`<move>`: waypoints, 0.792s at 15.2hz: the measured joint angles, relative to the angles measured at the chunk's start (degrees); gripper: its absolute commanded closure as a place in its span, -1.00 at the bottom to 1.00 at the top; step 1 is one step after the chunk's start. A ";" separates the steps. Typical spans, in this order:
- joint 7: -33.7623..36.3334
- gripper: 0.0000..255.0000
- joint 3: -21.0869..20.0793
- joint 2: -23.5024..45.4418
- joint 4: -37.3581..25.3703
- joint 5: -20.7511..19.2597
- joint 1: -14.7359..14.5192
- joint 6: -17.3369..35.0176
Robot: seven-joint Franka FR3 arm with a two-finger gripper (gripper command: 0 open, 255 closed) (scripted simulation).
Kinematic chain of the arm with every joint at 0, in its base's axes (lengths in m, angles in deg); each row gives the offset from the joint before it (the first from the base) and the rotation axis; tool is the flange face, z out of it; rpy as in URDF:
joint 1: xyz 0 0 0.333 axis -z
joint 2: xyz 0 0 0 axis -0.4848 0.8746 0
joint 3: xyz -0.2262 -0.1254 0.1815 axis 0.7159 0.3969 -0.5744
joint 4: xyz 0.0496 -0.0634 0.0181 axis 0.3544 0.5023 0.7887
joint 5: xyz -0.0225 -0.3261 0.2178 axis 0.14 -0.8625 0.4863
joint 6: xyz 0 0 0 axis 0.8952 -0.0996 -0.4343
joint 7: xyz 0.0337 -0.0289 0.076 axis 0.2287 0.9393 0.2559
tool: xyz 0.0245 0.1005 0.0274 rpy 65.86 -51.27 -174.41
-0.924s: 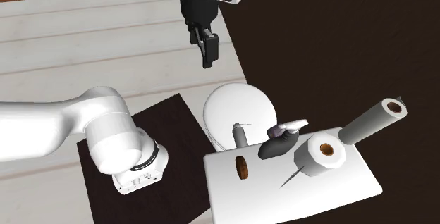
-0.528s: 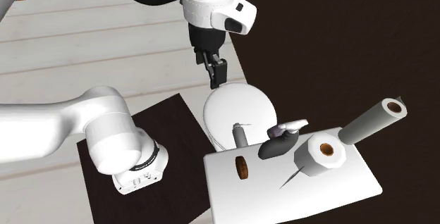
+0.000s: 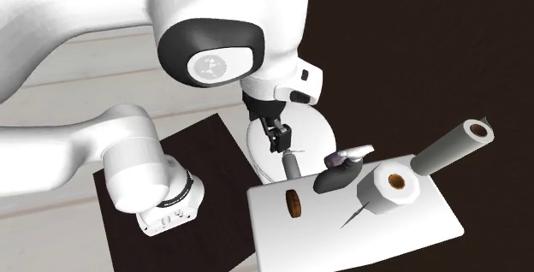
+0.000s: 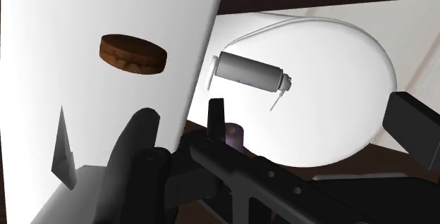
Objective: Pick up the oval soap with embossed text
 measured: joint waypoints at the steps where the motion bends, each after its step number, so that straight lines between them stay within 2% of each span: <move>1: -1.62 -1.00 1.65 0.69 1.06 -1.39 0.53 1.94; 7: -9.87 -1.00 9.80 4.48 5.16 -8.45 3.06 11.65; 12: -17.16 -1.00 18.00 11.89 5.64 -13.56 4.08 21.47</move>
